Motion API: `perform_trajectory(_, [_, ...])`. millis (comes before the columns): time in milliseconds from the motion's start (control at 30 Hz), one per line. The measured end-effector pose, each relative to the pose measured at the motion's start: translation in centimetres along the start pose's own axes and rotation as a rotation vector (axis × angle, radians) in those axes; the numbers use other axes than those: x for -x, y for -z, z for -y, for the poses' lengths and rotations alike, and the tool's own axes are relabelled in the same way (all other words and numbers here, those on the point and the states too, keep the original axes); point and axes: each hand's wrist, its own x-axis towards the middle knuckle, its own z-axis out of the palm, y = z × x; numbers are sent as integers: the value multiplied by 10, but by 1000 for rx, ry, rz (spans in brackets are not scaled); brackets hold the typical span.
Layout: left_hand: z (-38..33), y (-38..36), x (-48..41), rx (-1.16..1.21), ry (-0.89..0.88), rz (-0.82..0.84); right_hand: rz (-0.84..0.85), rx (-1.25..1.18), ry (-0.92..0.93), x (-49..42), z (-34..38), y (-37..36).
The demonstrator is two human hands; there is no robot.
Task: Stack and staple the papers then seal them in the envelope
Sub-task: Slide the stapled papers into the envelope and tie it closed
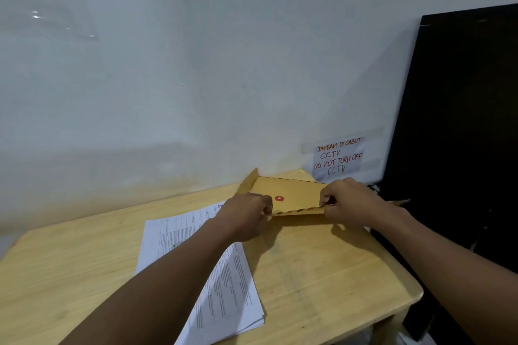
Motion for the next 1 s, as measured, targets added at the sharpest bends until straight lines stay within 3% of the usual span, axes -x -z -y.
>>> perform_trajectory(167, [-17,-1,12,140,-19,158,4,191,-80,-7,3,-10])
perform_trajectory(300, [-41,-7,18,197,-54,214,198,279,-178,-7,2,-20])
perform_trajectory(433, [-59,-16,19,319,-64,257,393,193,-254,-7,-5,-27])
perform_trajectory(500, [-58,-16,14,303,-14,223,392,142,-271,-7,-8,-28])
perform_trajectory(567, [-49,-13,7,128,39,147,366,67,-291,-5,-9,-29])
perform_trajectory(633, [-36,-11,4,-18,129,213,372,52,-282,-4,-10,-33])
perform_trajectory(733, [-19,-14,7,4,225,351,375,61,-271,-8,-12,-46])
perform_trajectory(900, [-22,-14,11,197,195,336,289,200,-307,-14,-7,-57])
perform_trajectory(1000, [-24,-15,11,77,177,272,310,154,-303,-14,-3,-61])
